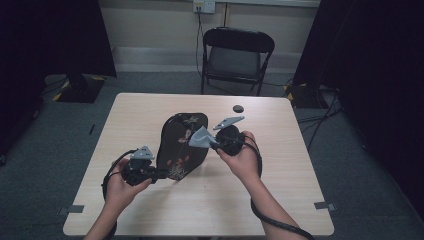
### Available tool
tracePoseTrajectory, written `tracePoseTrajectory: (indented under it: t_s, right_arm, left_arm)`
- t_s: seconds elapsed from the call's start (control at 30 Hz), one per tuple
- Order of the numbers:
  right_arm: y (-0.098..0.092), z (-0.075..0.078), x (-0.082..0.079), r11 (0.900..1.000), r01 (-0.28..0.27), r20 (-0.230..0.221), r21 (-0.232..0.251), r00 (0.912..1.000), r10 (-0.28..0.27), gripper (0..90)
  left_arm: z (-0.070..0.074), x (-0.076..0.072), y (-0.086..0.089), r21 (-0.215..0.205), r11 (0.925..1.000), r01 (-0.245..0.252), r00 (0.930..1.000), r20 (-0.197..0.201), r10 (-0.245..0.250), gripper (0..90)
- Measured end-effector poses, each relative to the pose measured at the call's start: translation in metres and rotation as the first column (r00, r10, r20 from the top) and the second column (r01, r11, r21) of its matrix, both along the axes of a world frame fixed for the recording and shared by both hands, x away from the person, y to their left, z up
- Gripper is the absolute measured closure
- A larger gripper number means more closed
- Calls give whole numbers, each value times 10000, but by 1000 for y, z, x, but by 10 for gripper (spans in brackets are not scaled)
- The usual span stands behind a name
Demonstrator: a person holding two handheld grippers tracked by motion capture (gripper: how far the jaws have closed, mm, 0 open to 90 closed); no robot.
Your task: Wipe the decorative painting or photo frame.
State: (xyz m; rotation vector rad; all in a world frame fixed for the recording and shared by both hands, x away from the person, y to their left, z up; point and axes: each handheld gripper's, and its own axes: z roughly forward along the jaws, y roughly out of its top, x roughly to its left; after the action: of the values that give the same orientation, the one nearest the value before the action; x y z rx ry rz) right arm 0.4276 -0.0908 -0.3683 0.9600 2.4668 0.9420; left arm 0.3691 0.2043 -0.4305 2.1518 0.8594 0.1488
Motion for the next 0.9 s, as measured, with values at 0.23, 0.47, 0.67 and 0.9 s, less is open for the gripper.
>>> tracePoseTrajectory:
  t_s: [0.23,0.47,0.67,0.9]
  right_arm:
    - [-1,-18,-1,10000,15,-300,18,9995,-14,780]
    - [-1,-32,-3,10000,42,-531,53,9986,-40,781]
    - [-1,-45,-5,10000,23,-708,-33,9975,-26,781]
    - [-1,-60,-8,9998,12,-935,-196,9956,-31,780]
  left_arm:
    - [0,0,0,-17,10000,11,10000,4,-11,786]
    - [0,0,0,-14,10000,11,10000,7,-11,786]
    - [0,0,0,-31,10000,9,10000,11,-9,786]
    - [0,0,0,-23,10000,13,10000,21,-13,786]
